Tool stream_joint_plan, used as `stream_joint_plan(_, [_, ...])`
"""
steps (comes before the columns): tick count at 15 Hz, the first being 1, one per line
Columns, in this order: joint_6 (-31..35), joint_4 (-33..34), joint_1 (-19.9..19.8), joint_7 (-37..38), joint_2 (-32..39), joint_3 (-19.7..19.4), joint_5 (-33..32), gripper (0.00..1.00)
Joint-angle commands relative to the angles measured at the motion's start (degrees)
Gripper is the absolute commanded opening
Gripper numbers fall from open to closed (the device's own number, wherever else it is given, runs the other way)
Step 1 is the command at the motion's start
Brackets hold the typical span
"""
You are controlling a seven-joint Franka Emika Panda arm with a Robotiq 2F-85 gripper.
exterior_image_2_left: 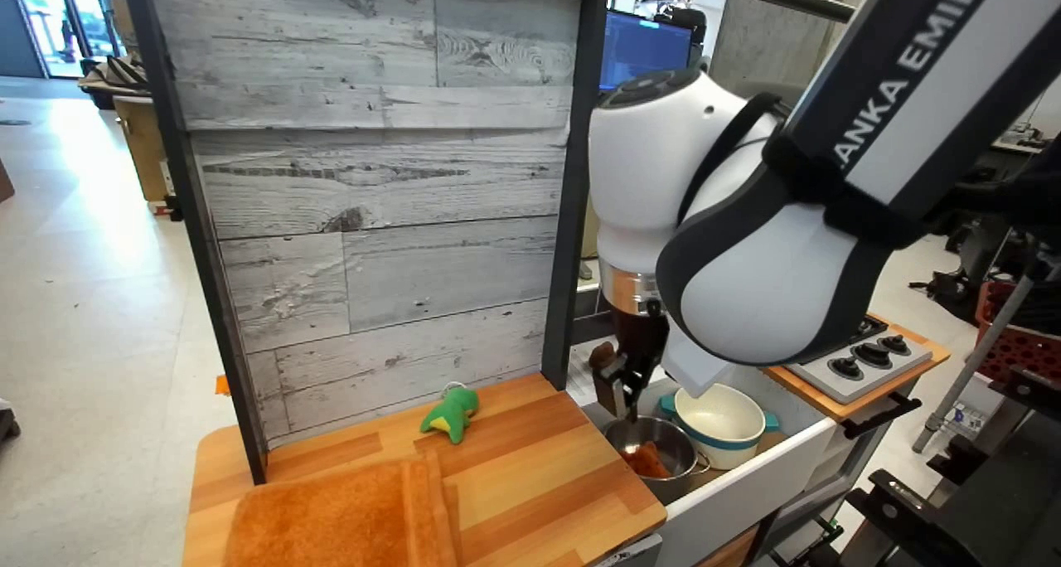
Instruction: Put the plush toys in the the pots in the sing and use the towel to wipe the surface
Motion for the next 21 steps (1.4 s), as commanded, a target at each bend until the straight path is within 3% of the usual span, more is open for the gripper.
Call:
stream_joint_plan(1, [5.42, -0.47, 4.28, 4.57, -2.49, -3.13, -2.04, 1.0])
stream_joint_plan(4, [8.22, 4.67, 3.67, 5.35, 0.02, -0.94, 1.46, 1.0])
stream_joint_plan(9, [6.64, 13.43, -1.88, 3.84, 3.16, 9.01, 8.42, 1.0])
stream_joint_plan(10, [7.2, 8.91, 0.93, 4.15, 0.82, 5.57, 6.63, 1.0])
stream_joint_plan(15, [8.08, 9.73, 1.32, 4.6, 2.15, 5.27, 6.86, 1.0])
stream_joint_plan(21, [5.86, 18.71, 2.83, 7.07, 8.8, 5.23, 8.18, 1.0])
